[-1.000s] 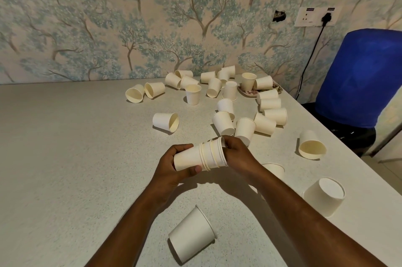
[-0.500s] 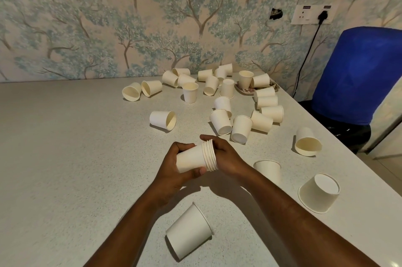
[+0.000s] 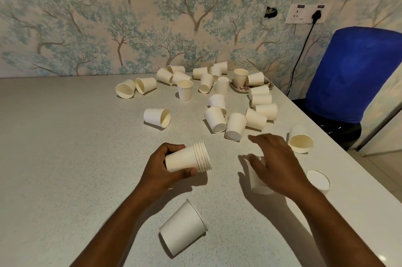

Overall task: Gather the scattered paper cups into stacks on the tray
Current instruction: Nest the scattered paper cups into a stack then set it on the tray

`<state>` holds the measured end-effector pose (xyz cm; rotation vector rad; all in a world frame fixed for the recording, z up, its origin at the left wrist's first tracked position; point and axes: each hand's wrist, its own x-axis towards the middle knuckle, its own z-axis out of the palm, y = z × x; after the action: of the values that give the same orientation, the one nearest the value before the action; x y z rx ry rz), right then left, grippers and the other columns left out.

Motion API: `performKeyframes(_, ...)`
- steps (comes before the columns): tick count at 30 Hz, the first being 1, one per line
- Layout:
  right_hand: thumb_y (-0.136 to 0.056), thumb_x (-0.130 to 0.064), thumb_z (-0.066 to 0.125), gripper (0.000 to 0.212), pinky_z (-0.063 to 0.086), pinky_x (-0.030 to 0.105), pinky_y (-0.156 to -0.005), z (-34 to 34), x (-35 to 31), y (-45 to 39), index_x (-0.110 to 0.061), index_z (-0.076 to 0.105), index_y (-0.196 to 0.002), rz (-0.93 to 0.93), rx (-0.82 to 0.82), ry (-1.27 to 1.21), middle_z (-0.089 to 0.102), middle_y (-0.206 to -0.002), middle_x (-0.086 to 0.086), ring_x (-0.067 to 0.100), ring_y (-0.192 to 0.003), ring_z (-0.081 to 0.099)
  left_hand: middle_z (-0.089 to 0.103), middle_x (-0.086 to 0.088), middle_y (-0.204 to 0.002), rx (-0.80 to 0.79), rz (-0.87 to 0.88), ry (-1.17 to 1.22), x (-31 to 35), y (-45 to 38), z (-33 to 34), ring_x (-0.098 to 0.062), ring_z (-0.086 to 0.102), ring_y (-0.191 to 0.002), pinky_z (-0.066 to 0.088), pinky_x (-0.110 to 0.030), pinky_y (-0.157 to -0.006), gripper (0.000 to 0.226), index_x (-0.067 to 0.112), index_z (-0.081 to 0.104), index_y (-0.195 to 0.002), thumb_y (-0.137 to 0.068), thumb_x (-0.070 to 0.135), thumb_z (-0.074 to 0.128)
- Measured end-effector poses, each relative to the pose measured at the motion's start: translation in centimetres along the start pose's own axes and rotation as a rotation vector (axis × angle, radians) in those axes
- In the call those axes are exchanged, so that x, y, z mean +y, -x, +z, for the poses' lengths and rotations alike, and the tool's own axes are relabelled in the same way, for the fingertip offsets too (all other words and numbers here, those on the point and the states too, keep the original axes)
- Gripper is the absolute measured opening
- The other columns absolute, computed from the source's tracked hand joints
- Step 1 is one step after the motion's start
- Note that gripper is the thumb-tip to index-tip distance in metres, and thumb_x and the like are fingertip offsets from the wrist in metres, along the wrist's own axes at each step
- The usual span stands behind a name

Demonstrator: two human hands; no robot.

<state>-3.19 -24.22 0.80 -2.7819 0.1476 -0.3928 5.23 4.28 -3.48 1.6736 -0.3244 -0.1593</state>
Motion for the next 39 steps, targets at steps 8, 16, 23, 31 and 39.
performKeyframes(8,-0.099,-0.034,0.060,0.056,0.041,0.037,-0.109,2.2,0.6,3.2,-0.015,0.046,-0.150,0.157,-0.040,-0.004,0.054,-0.147,0.007,0.027,-0.134,0.051,0.068,0.003,-0.111,0.021,-0.014,-0.025,0.3,1.0,1.4,-0.014,0.068,-0.101,0.061,-0.029,-0.079,0.069,0.022,0.063,-0.114,-0.053,0.033,0.092)
performKeyframes(16,-0.087,-0.029,0.078,0.025,0.050,0.029,-0.075,3.3,-0.9,2.8,-0.020,0.059,-0.101,0.207,0.217,-0.277,0.063,-0.097,-0.005,0.015,-0.088,0.061,0.069,0.006,-0.112,0.048,0.001,-0.054,1.1,2.1,1.1,-0.010,0.068,-0.102,0.062,-0.034,-0.081,0.068,0.024,0.064,-0.112,-0.054,0.031,0.097)
performKeyframes(23,-0.095,-0.018,0.069,0.023,0.058,0.015,-0.076,2.0,-3.7,2.2,-0.034,0.053,-0.100,0.171,0.436,-0.770,0.065,-0.100,-0.014,0.002,-0.097,0.066,0.068,0.006,-0.112,0.073,0.011,-0.059,1.8,2.9,0.8,-0.008,0.067,-0.101,0.061,-0.028,-0.077,0.069,0.023,0.062,-0.113,-0.052,0.032,0.093)
performKeyframes(31,-0.103,-0.022,0.057,0.026,0.062,0.029,-0.085,3.5,-6.0,2.8,-0.037,0.056,-0.124,0.069,0.267,-0.934,0.067,-0.111,-0.015,0.004,-0.105,0.067,0.069,0.007,-0.108,0.122,0.040,-0.045,2.5,3.4,2.0,-0.009,0.068,-0.099,0.061,-0.030,-0.078,0.071,0.020,0.061,-0.113,-0.051,0.031,0.093)
performKeyframes(39,-0.108,-0.023,0.045,0.035,0.056,0.028,-0.096,4.1,-6.6,3.4,-0.022,0.058,-0.140,-0.048,0.246,-0.876,0.064,-0.128,-0.005,0.006,-0.120,0.060,0.064,0.022,-0.110,0.127,0.107,-0.056,3.2,4.1,4.7,-0.003,0.064,-0.103,0.058,-0.020,-0.075,0.071,0.031,0.057,-0.123,-0.062,0.039,0.093)
